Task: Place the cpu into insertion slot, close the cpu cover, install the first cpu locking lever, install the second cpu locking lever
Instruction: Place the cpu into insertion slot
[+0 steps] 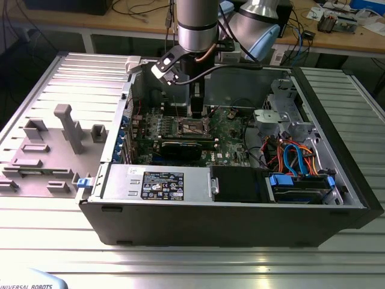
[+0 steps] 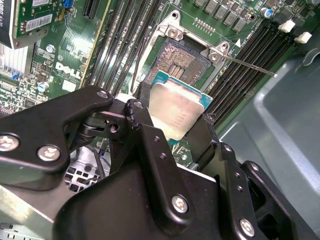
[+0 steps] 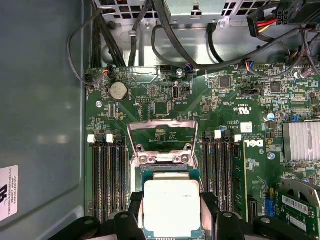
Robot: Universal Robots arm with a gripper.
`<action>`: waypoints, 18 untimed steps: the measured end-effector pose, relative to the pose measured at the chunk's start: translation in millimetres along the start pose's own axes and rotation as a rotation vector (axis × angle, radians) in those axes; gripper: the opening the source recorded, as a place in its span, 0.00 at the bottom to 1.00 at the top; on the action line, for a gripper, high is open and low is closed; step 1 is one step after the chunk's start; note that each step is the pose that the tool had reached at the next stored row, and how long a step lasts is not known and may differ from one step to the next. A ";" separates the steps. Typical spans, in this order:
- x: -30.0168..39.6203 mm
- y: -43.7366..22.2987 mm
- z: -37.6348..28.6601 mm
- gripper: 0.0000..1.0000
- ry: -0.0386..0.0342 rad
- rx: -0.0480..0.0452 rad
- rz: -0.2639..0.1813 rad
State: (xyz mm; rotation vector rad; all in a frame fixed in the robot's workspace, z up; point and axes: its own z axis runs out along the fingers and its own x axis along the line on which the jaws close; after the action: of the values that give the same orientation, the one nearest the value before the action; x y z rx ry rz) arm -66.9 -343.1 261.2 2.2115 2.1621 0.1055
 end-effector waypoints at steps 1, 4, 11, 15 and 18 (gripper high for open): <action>0.0 -0.1 0.7 0.54 0.0004 0.0000 -0.004; 0.0 -0.3 2.9 0.54 0.0009 0.0003 -0.012; -0.1 -0.7 7.2 0.54 0.0009 0.0003 -0.013; -0.1 -0.8 8.2 0.54 0.0009 0.0003 -0.013; -0.1 -0.8 8.7 0.54 0.0009 0.0003 -0.013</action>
State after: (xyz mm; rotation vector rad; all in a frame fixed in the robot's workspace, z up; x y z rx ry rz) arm -67.0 -343.1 252.4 2.1981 2.1763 0.1057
